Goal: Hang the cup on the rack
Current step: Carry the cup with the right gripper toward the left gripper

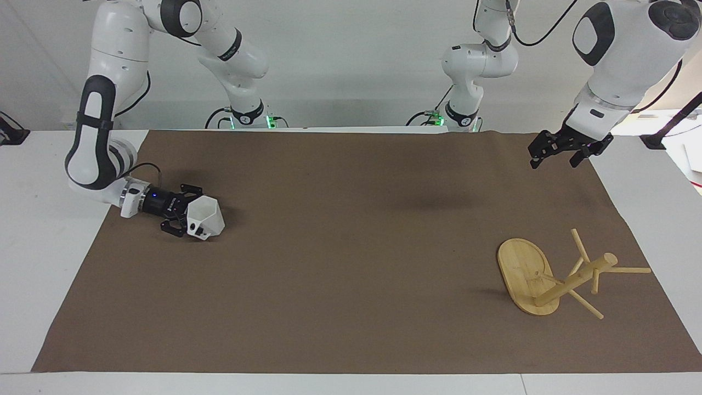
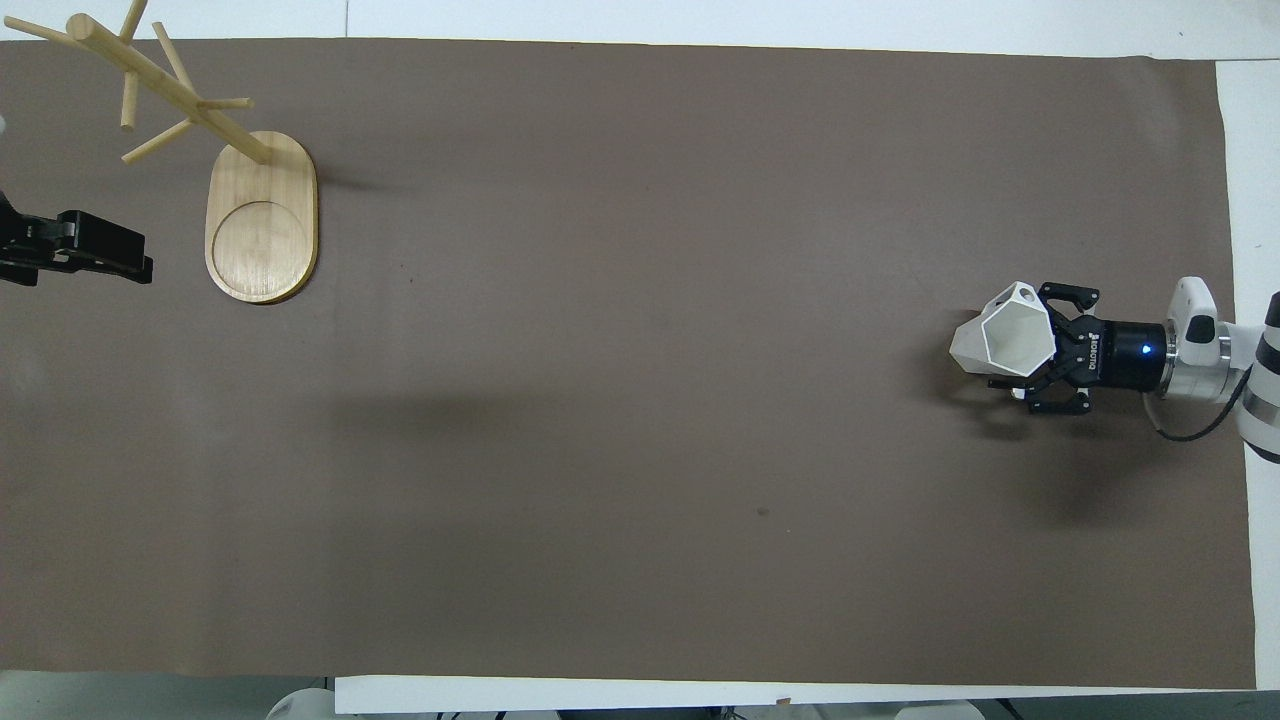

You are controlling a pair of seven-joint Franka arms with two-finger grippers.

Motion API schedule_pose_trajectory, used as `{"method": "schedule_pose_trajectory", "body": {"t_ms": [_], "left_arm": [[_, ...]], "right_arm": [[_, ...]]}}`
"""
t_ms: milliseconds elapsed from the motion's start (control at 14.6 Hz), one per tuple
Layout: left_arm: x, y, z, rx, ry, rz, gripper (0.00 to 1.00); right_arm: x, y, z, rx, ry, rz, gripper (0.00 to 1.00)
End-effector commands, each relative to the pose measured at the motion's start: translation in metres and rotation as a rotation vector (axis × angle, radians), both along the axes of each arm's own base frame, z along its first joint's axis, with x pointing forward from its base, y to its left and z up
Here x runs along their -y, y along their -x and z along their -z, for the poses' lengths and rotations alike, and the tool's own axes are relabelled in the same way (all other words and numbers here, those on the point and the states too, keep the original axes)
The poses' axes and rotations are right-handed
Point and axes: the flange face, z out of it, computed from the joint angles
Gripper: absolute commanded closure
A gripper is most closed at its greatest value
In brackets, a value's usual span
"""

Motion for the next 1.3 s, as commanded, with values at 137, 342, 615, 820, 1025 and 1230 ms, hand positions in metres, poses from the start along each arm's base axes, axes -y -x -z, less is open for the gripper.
{"method": "schedule_pose_trajectory", "body": {"t_ms": [137,342,615,820,1025,1230], "left_arm": [[-0.001,0.006,0.0,0.013,-0.003,0.001,0.0],[-0.002,0.006,0.0,0.011,-0.004,-0.002,0.0],[-0.002,0.006,0.0,0.014,-0.003,-0.003,0.0],[0.004,0.004,0.0,0.033,-0.001,0.001,0.0],[0.027,0.001,0.0,0.085,0.008,-0.061,0.0],[0.09,-0.005,0.001,0.148,0.04,-0.193,0.0]], "right_arm": [[-0.01,0.0,0.007,0.073,0.014,-0.01,0.01],[-0.012,-0.004,0.005,0.076,0.016,-0.015,0.23],[-0.043,-0.02,-0.01,0.024,-0.02,-0.064,0.66],[-0.123,-0.061,-0.052,-0.057,-0.029,-0.131,0.67],[-0.236,-0.096,-0.09,-0.09,-0.024,-0.104,0.67],[-0.339,-0.106,-0.117,-0.16,0.057,-0.002,0.67]]}}
